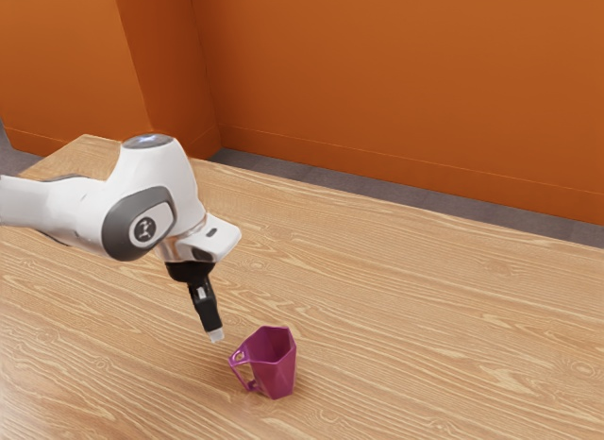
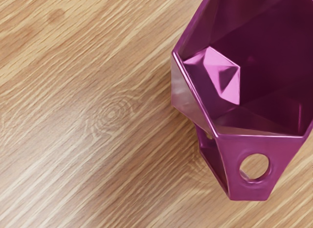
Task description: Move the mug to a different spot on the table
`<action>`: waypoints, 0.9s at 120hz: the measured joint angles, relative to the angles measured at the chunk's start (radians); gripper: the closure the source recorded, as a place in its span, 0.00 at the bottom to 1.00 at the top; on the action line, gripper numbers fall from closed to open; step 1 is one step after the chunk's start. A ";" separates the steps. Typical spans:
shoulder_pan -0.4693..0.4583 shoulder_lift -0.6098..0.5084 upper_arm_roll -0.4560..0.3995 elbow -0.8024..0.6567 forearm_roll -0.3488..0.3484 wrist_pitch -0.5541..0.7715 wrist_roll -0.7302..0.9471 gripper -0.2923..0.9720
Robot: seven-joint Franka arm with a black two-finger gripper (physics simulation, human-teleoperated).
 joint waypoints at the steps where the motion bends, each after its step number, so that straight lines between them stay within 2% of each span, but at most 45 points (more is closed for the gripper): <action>1: -0.002 0.001 0.000 -0.006 0.000 0.006 -0.002 0.23; 21: -0.041 0.000 -0.004 -0.093 -0.009 0.107 -0.032 0.23; 50: -0.062 0.054 -0.009 -0.110 -0.012 0.241 -0.034 0.23; 108: -0.105 0.154 -0.011 -0.105 -0.115 0.301 0.053 0.23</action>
